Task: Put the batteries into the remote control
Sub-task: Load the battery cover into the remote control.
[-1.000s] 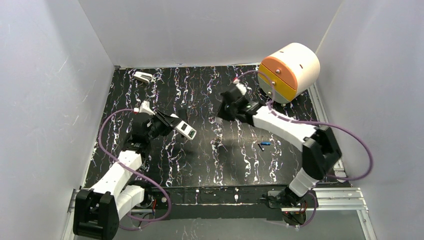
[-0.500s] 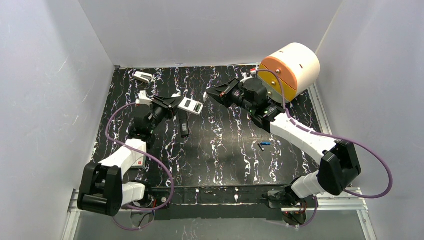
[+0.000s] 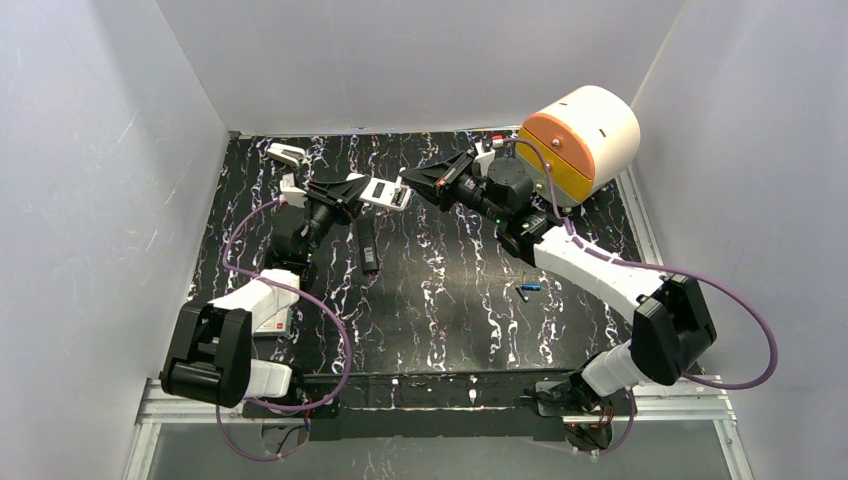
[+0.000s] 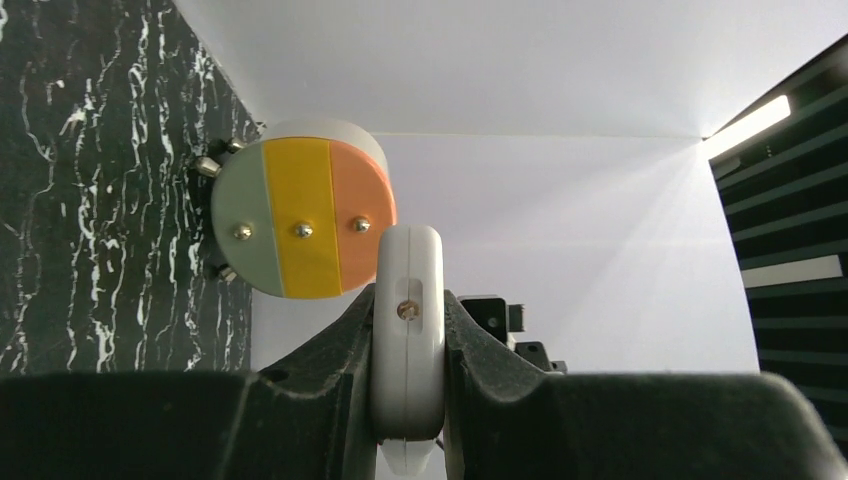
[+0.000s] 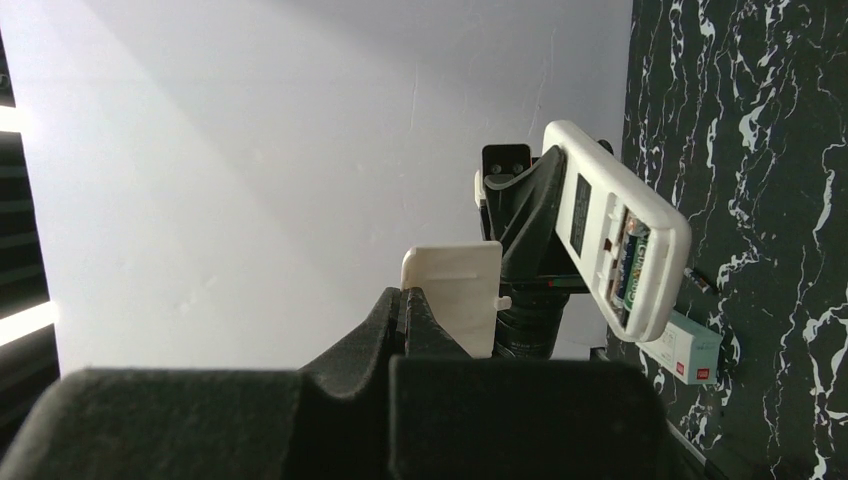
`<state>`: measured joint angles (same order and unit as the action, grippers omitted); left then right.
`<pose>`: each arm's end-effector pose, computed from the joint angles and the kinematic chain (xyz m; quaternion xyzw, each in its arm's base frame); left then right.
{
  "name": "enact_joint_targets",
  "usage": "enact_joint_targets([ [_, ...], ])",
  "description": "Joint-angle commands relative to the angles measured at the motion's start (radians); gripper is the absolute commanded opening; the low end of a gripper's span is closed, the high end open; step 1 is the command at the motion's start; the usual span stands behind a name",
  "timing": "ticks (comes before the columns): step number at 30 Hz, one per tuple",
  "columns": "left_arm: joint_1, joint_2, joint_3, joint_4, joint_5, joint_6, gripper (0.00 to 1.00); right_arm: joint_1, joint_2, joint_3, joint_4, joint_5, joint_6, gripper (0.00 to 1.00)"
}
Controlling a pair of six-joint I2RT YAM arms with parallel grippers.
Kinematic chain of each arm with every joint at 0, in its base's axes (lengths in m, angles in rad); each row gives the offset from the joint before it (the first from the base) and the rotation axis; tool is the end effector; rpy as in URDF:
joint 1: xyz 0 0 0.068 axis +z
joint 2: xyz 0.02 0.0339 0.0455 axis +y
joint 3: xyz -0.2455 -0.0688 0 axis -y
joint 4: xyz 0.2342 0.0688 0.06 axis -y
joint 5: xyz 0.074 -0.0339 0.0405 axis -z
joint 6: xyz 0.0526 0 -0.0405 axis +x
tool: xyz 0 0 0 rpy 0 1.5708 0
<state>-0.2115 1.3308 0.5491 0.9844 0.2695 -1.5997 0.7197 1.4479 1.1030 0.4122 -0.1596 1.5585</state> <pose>0.2828 -0.0750 0.2547 -0.3206 0.5479 -0.6567 0.4072 0.2624 0.2411 0.3429 0.2240 0.6455 0.6841 0.2552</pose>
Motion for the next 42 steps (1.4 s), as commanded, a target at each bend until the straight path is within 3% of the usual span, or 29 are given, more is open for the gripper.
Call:
enact_joint_targets([
  [1,-0.003,-0.022,0.043,0.073,0.018,-0.046,0.00,0.018,0.033,0.007,0.087,-0.017,0.021,0.01],
  [42,-0.003,0.002,0.009,0.119,0.022,-0.079,0.00,0.037,0.032,0.025,0.108,0.026,-0.060,0.01],
])
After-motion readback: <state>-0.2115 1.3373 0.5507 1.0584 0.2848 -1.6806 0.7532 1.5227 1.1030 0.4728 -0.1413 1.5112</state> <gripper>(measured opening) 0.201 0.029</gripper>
